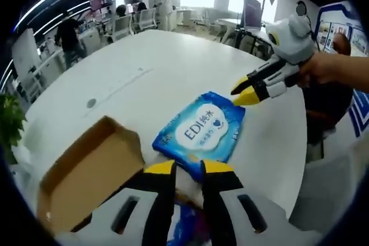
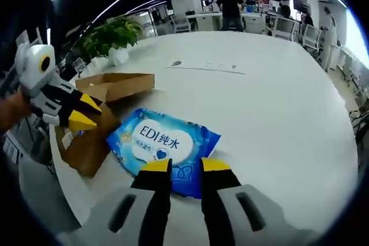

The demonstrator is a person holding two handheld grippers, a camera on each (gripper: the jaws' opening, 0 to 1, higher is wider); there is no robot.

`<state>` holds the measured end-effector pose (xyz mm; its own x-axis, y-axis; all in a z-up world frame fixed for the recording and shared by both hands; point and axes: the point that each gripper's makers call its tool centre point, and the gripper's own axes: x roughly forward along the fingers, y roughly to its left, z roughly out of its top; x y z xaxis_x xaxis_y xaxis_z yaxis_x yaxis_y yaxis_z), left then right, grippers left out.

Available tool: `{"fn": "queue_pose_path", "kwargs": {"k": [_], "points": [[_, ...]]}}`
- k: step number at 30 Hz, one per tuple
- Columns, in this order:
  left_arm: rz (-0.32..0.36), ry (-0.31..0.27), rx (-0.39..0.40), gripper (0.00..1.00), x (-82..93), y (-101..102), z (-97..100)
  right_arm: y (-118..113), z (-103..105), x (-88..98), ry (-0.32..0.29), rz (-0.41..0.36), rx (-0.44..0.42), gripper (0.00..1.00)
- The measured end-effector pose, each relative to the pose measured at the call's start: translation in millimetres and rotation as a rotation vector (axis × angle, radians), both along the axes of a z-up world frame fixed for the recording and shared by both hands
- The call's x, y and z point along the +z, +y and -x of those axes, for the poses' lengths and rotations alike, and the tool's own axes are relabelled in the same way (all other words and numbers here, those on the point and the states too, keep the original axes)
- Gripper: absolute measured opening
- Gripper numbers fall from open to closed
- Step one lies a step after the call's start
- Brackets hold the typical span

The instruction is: Operate the shoe box by opening the lid, removing the specified soft item, and placing it in the target area until the item is outside and the box remains undamaged.

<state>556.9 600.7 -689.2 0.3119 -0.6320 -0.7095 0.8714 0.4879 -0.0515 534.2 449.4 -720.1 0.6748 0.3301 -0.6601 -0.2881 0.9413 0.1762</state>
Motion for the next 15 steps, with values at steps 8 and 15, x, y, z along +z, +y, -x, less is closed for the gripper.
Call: {"fn": "queue_pose_path", "kwargs": {"k": [8, 15], "points": [[0.042, -0.012, 0.054, 0.22, 29.7, 38.6, 14.6, 22.7, 12.6, 34.9, -0.048, 0.03, 0.1, 0.25], [0.03, -0.019, 0.147, 0.24, 37.2, 85.6, 15.2, 48.6, 23.4, 55.0, -0.067, 0.07, 0.208, 0.29]]}}
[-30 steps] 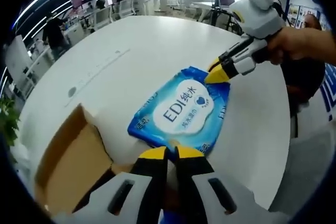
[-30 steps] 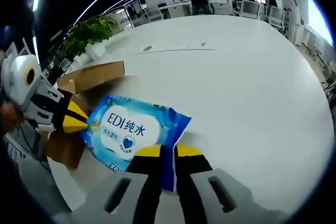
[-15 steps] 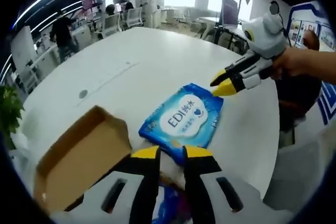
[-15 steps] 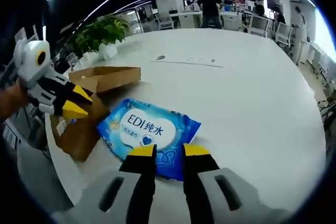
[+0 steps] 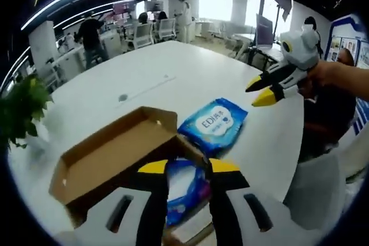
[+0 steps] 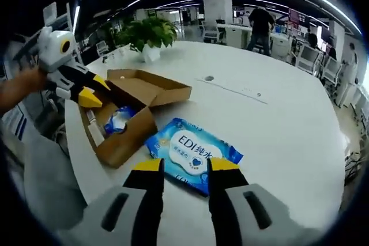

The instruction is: Operate the shoe box by opening the lid, removing the specified soft item, and placing it in the target area until the item is outside and the box remains undamaged.

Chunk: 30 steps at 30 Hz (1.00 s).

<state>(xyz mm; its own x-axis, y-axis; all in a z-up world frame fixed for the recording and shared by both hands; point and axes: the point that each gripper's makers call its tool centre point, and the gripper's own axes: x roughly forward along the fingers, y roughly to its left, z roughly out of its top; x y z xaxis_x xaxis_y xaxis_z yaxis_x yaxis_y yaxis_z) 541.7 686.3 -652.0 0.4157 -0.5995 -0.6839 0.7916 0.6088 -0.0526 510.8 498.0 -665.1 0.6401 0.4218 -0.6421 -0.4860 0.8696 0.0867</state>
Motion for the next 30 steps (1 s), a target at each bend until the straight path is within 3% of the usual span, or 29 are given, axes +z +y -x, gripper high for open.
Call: {"fn": "queue_pose_path", "kwargs": {"k": [4, 9, 17, 20, 30], "points": [[-0.02, -0.013, 0.003, 0.25, -0.5, 15.6, -0.9, 12.5, 1.3, 9.0, -0.035, 0.058, 0.082, 0.28], [-0.025, -0.015, -0.005, 0.28, 0.5, 33.1, -3.2, 28.8, -2.1, 19.6, -0.055, 0.068, 0.128, 0.28], [-0.042, -0.001, -0.141, 0.26, -10.2, 30.0, 2.3, 71.5, -15.7, 30.7, -0.105, 0.06, 0.232, 0.27], [-0.056, -0.004, -0.227, 0.25, -16.5, 25.0, 6.0, 88.9, -22.7, 31.7, -0.118, 0.049, 0.265, 0.25], [-0.1, 0.025, -0.454, 0.25, -44.5, 16.6, 11.0, 132.7, -38.6, 12.9, -0.12, 0.086, 0.377, 0.21]]}}
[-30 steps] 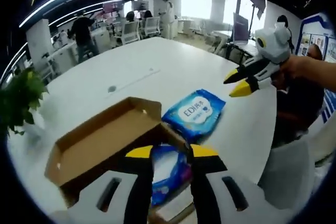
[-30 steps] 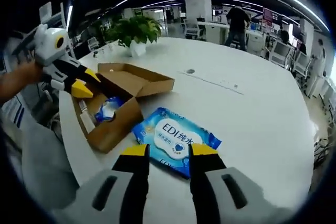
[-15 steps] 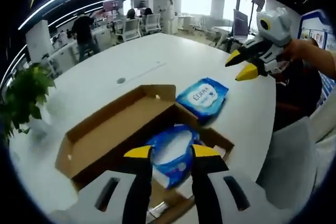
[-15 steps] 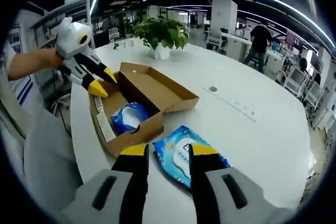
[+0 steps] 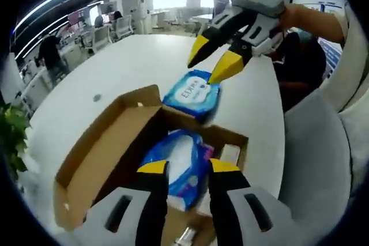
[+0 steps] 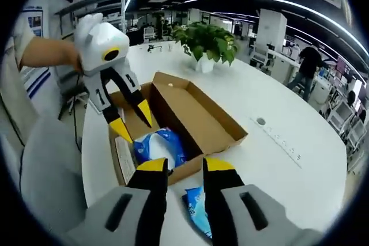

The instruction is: Operate the shoe box by opening the lid, removing the specified soft item, and placing it in the target area until the item is outside and the box remains undamaged.

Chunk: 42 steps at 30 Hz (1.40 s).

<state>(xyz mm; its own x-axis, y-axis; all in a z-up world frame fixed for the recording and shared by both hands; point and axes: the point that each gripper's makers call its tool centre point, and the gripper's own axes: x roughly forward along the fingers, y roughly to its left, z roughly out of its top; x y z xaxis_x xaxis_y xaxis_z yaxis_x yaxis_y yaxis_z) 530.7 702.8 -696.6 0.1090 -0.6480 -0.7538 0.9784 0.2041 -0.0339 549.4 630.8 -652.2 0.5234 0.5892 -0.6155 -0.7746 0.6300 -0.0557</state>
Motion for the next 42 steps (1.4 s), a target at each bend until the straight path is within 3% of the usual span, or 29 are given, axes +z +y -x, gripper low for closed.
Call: {"fn": "queue_pose_path", "kwargs": {"k": [5, 10, 20, 27, 37, 42], "points": [[-0.02, 0.013, -0.059, 0.24, -13.0, 1.2, -1.3, 17.4, -3.7, -11.9, 0.005, 0.007, 0.04, 0.17], [-0.047, 0.026, -0.097, 0.24, -23.5, 3.7, -4.1, 29.5, -11.5, -35.0, 0.032, 0.058, 0.077, 0.16], [-0.105, 0.03, -0.173, 0.22, -40.7, 6.6, -10.5, 38.8, -26.0, -62.2, 0.054, 0.117, 0.106, 0.13], [-0.133, 0.064, -0.216, 0.22, -52.7, 8.0, -8.1, 45.1, -32.7, -78.8, 0.069, 0.153, 0.111, 0.1], [-0.182, 0.088, -0.204, 0.09, -65.0, 18.7, -11.2, 51.9, -35.2, -101.3, 0.063, 0.27, 0.146, 0.03], [-0.186, 0.078, -0.208, 0.03, -66.1, 22.4, -12.2, 52.9, -32.8, -101.6, 0.079, 0.258, 0.14, 0.0]]}}
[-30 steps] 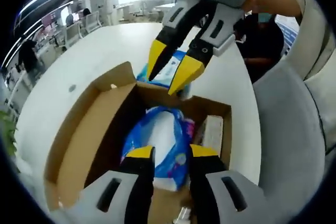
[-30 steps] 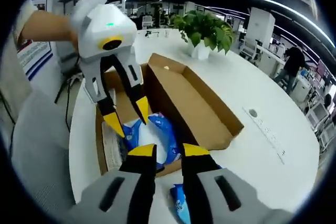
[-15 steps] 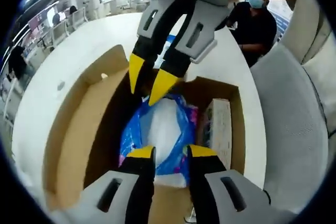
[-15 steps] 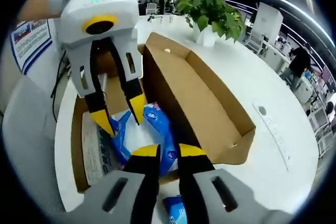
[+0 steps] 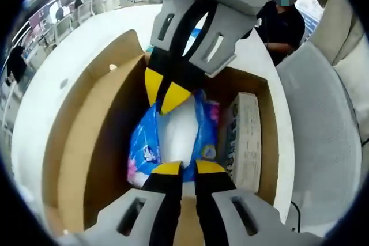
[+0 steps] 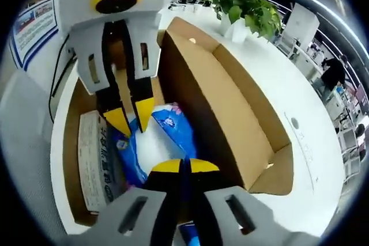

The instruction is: Operate the shoe box by opening the lid, removing the specified soft item, and placing it in the target area until the item is outside and the box remains undamaged.

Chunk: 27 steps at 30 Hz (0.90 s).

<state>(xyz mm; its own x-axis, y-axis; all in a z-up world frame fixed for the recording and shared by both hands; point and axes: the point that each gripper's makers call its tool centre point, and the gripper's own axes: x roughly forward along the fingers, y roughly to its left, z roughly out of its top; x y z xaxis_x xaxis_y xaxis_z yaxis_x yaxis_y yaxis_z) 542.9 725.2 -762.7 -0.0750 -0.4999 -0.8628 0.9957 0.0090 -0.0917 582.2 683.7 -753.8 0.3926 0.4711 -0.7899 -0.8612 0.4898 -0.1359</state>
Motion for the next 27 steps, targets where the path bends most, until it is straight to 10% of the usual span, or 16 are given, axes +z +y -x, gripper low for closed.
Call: {"fn": "queue_pose_path", "kwargs": {"k": [27], "points": [[0.048, -0.083, 0.08, 0.0, 51.4, 20.1, -8.7, 11.1, -3.7, 53.9, -0.059, -0.113, -0.043, 0.0]]}}
